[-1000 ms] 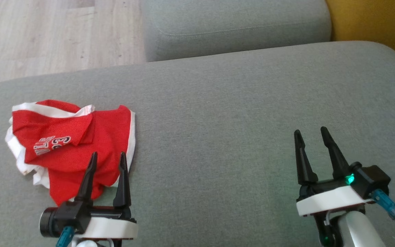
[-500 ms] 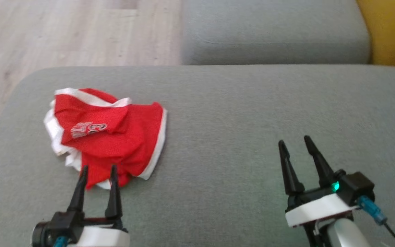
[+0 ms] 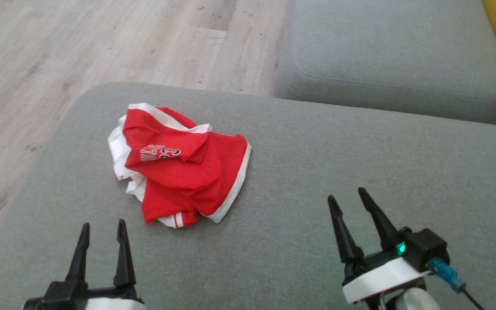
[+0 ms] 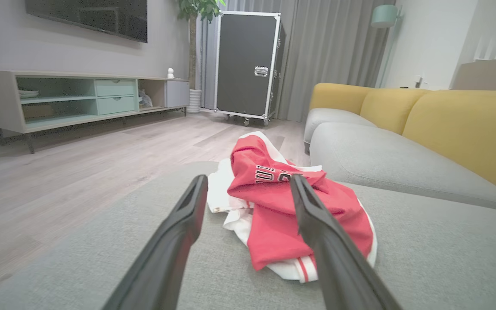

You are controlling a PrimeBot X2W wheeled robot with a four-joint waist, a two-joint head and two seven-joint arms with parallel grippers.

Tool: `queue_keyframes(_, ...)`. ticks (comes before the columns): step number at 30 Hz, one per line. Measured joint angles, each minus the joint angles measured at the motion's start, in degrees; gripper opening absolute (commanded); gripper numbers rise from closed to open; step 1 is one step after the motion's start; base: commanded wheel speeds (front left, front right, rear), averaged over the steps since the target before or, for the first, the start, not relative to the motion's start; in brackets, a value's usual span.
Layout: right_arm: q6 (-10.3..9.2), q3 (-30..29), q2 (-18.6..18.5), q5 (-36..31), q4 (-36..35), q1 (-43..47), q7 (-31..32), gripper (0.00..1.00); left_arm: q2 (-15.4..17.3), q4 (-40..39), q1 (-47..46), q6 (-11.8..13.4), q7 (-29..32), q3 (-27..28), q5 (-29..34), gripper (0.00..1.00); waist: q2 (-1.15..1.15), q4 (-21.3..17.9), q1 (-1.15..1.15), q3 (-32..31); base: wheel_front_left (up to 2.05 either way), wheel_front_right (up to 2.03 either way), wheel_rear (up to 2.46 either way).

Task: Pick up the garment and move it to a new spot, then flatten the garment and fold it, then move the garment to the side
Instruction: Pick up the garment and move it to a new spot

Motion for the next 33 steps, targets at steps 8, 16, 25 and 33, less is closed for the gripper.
queue_keyframes(8,0.00,1.8,0.0,0.5,0.0,0.6,0.0,1.00,0.0,-0.7,0.0,-0.3,0.0,2.0,0.0,1.00,0.00,1.9,0.00,-0.5,0.00,0.00,0.00)
queue_keyframes(16,0.00,2.4,0.0,1.6,0.1,0.6,0.0,1.00,0.1,-1.1,0.0,-1.5,0.0,5.1,0.9,1.00,0.00,1.0,0.00,0.3,0.00,0.00,0.00)
queue_keyframes(25,0.00,-0.1,0.0,0.6,-1.3,-2.1,0.0,1.00,4.7,6.2,-12.7,-4.8,1.4,-2.6,4.2,1.00,0.00,-1.0,0.00,5.7,0.00,0.00,0.00)
queue_keyframes(33,0.00,-3.4,-0.1,-0.4,-3.2,-6.0,0.0,1.00,13.8,12.4,-32.6,-5.5,16.9,-22.5,-4.3,1.00,0.00,-3.5,0.02,12.3,0.00,0.00,0.00)
